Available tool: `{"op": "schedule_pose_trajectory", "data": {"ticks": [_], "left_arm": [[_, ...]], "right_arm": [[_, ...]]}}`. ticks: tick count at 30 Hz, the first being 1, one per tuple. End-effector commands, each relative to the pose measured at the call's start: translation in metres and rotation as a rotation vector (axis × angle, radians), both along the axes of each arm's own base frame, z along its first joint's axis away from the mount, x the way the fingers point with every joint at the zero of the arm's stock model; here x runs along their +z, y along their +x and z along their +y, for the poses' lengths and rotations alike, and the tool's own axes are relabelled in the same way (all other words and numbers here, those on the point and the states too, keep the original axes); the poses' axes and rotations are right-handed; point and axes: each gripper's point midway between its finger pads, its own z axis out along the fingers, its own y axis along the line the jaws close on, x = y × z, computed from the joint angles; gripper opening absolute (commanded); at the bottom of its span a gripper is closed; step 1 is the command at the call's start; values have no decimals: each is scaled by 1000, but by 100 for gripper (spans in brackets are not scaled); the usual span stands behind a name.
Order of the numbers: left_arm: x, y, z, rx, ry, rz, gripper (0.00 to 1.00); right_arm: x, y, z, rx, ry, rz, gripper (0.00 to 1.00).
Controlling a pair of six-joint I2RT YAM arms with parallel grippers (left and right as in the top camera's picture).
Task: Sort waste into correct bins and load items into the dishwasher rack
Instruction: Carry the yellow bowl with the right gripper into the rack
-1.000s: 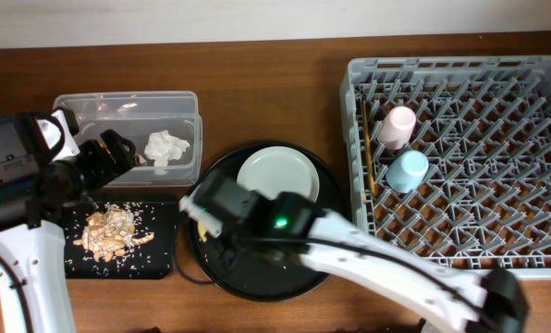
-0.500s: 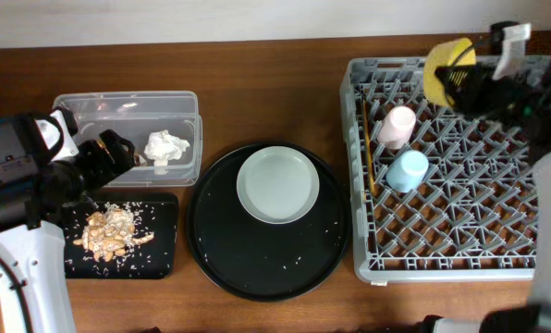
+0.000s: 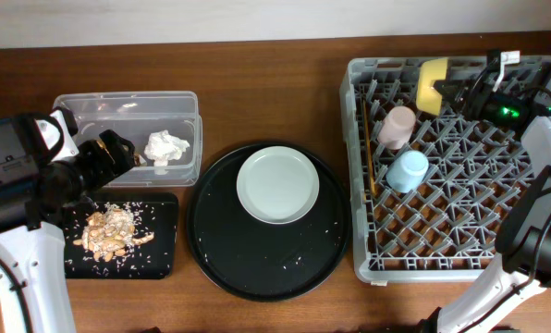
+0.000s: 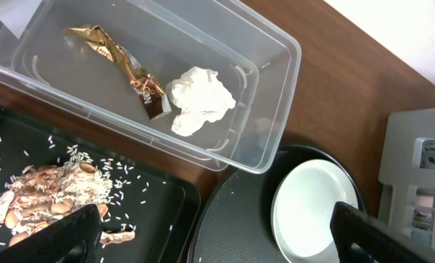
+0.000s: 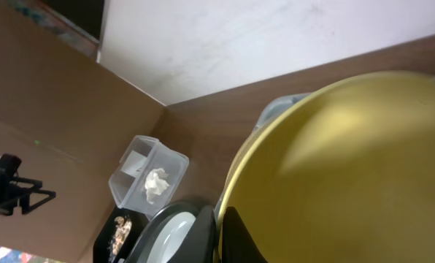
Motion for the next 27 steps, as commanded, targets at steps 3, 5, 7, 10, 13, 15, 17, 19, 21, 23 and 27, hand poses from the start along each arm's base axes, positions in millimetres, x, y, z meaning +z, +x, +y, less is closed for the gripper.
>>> {"op": "schedule_pose_trajectory", "data": {"ticks": [3,5,7,10,13,15,17,19,21,23,27], "left_arm": [[4,-1,1,-4,10,-14,99],[4,-1,0,-4,10,-14,99],[4,-1,0,-4,10,-14,99],[4,-1,0,-4,10,-14,99],[4,-1,0,-4,10,-14,99],[4,-1,0,-4,10,-14,99],[4,-1,1,-4,11,-14,99],[4,-1,0,-4,10,-14,99],[4,-1,0,-4,10,-14,99],[4,-1,0,-4,10,-14,99],[4,-1,0,-4,10,-14,99]], "right_arm": [[-44,1,-35,-162,-104,172,4],[-49,-9,-50,-195,-76,223,4],[-52,-21,-57,-212,-31,287,4],[-59,-39,-62,-232,33,397,12],[-65,-52,-54,-221,44,475,37],[-74,-62,-56,-242,-10,547,39],[-61,-67,-58,-267,-64,540,40],[-8,-75,-66,-352,-234,439,39],[26,-77,-66,-381,-287,342,39],[32,-76,-85,-466,-402,320,39],[-2,-67,-120,-577,-516,404,4]]}}
